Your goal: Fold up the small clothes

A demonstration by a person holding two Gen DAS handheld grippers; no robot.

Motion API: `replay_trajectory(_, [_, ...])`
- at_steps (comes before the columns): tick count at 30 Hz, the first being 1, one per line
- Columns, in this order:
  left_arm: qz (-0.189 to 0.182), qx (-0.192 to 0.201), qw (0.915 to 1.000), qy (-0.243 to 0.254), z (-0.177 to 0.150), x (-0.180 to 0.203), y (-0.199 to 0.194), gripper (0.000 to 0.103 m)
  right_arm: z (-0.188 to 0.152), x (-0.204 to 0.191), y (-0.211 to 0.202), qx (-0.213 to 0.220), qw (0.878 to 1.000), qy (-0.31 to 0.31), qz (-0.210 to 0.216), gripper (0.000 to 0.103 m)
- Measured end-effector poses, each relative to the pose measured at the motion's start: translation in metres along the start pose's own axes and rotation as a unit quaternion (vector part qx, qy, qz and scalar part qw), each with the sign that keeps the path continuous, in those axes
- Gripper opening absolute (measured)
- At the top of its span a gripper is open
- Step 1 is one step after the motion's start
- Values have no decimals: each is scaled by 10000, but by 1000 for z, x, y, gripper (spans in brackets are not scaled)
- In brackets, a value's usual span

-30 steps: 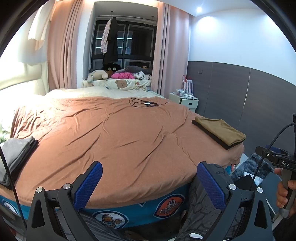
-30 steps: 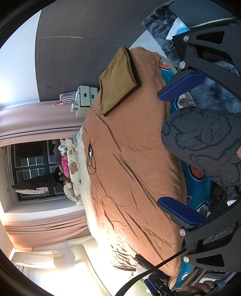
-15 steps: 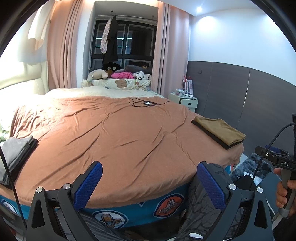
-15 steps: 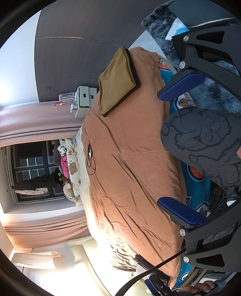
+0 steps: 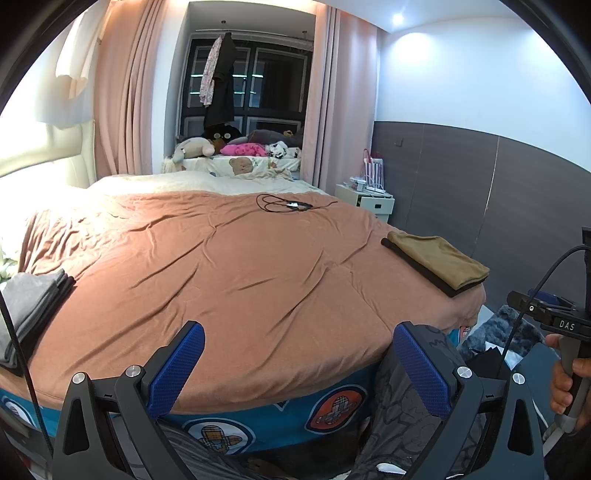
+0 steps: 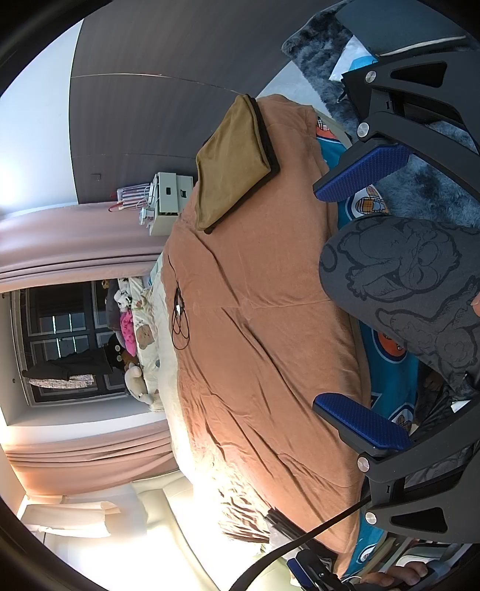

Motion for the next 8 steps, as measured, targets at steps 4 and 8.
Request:
replay_trajectory(4, [-11, -59, 10000, 3, -3, 2, 3, 103, 0, 2, 1, -11, 10000, -1, 4, 103])
replay_trajectory(8, [9, -71, 10000, -42, -3, 2, 4, 103, 0, 3, 2, -32, 10000, 12, 11, 103])
Point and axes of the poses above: each gripper's, at about its wrist camera, not at the fingertips, and y roughly the way its jaws point, x to its right, z to its top, the point moved 10 cm from there along y, roughly the way its jaws point, and after that the axes turned 13 degrees about -y, right-handed, at the moved point
